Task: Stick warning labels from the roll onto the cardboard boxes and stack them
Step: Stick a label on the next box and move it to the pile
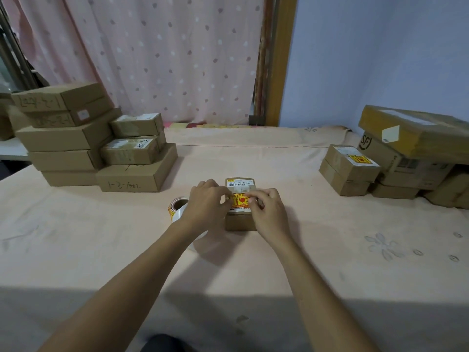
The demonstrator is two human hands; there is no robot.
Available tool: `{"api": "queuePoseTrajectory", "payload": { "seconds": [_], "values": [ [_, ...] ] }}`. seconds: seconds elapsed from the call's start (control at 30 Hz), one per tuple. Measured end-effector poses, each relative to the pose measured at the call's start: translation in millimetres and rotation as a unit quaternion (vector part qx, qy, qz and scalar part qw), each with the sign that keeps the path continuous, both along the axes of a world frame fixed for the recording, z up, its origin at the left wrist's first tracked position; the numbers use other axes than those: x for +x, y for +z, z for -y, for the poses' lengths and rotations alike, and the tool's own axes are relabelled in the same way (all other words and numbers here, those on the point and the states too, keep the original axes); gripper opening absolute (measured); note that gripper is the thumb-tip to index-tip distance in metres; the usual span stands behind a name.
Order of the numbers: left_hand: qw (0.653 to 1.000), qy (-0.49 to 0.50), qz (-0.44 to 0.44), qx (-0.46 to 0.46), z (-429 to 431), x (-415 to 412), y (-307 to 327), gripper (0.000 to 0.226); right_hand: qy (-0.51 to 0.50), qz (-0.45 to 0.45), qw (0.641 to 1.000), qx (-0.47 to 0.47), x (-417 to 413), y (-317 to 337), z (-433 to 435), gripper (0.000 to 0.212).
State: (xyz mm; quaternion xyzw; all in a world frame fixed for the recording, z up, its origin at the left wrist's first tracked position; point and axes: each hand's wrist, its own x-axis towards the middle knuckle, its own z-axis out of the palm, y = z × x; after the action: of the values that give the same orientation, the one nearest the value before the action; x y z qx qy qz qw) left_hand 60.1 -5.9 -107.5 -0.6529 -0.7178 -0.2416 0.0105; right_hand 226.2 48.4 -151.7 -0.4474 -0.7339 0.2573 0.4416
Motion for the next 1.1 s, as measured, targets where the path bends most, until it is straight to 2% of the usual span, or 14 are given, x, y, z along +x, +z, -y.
{"api": "queuePoseTrajectory", "payload": {
  "seconds": [0.07, 0.2, 0.3, 0.53, 0.6, 0.67, 0.73, 0.8, 0.97, 1.1],
  "values": [
    [0.998, 0.006, 0.063, -0.014, 1.5, 1.2, 1.6, 0.041, -0.004, -0.028, 1.0, -0.011, 2.4, -0.3, 3.2, 0.022],
    [0.995, 0.023, 0.077, -0.051, 6.5, 9.8, 0.9, 0.038, -0.036, -0.047, 0.994, -0.089, 14.1, -1.0, 8.0, 0.027],
    [0.993, 0.026, 0.095, -0.071, 7.0, 16.3, 4.7, 0.034, -0.01, -0.057, 0.986, -0.155, 23.5, -1.1, 9.2, 0.028],
    [0.981, 0.029, 0.189, -0.02, 1.1, 48.5, 17.3, 0.032, -0.005, -0.113, 0.984, -0.135, 53.6, 9.6, 9.0, 0.033],
    [0.963, 0.017, 0.269, 0.008, -1.7, 60.4, 23.5, 0.038, -0.009, -0.137, 0.982, -0.126, 68.1, 21.0, 8.7, 0.029],
    [0.924, -0.006, 0.38, 0.036, -5.6, 72.6, 30.0, 0.05, -0.024, -0.167, 0.979, -0.112, 84.1, 33.9, 6.5, 0.027],
    [0.889, -0.051, 0.453, 0.044, -12.5, 89.8, 36.3, 0.042, -0.046, -0.188, 0.977, -0.09, 101.1, 46.2, 1.1, 0.028],
    [0.88, -0.105, 0.461, 0.049, -18.3, 111.3, 43.5, 0.03, -0.06, -0.192, 0.977, -0.07, 118.2, 59.1, -4.1, 0.028],
    [0.848, -0.176, 0.498, 0.04, -43.2, 162.8, 52.6, 0.041, -0.101, -0.21, 0.972, -0.013, 160.2, 83.9, -25.7, 0.026],
    [0.827, -0.19, 0.529, 0.01, -76.7, 200.6, 49.3, 0.047, -0.17, -0.17, 0.97, 0.019, 193.1, 92.0, -47.7, 0.037]
  ]
}}
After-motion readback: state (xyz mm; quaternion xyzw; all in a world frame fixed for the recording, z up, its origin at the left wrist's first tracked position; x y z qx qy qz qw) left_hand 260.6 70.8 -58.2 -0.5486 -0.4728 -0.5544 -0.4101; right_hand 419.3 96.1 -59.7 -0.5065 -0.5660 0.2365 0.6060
